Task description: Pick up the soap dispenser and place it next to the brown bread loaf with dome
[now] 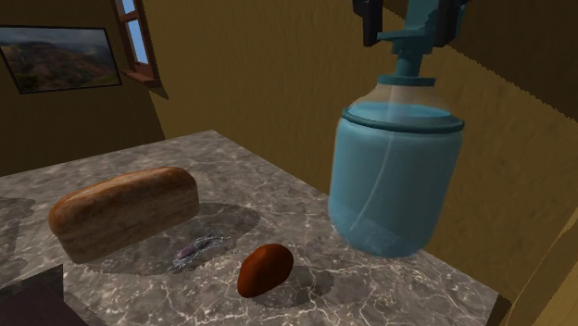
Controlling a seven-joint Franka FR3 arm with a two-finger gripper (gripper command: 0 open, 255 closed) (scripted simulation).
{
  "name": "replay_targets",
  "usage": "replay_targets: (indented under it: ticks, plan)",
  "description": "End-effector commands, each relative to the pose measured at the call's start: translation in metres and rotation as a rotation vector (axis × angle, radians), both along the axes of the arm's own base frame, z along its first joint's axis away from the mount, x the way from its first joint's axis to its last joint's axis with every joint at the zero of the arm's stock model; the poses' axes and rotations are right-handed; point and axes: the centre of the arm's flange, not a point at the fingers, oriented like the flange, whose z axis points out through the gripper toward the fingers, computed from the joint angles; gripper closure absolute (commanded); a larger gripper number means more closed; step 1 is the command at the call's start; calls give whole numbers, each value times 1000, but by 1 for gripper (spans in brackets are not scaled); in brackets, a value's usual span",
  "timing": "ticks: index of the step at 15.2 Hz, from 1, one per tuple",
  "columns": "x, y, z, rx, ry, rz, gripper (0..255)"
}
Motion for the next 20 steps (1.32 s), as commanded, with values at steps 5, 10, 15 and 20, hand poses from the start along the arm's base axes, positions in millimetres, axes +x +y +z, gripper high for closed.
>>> replay_targets:
  ticks: [5, 10, 15, 20]
  plan:
    - [0, 1, 32, 0, -1, 0, 255]
    - [0, 1, 59, 0, -1, 0, 255]
    - [0, 1, 85, 0, -1, 0, 255]
    - [0, 1, 111, 0, -1, 0, 255]
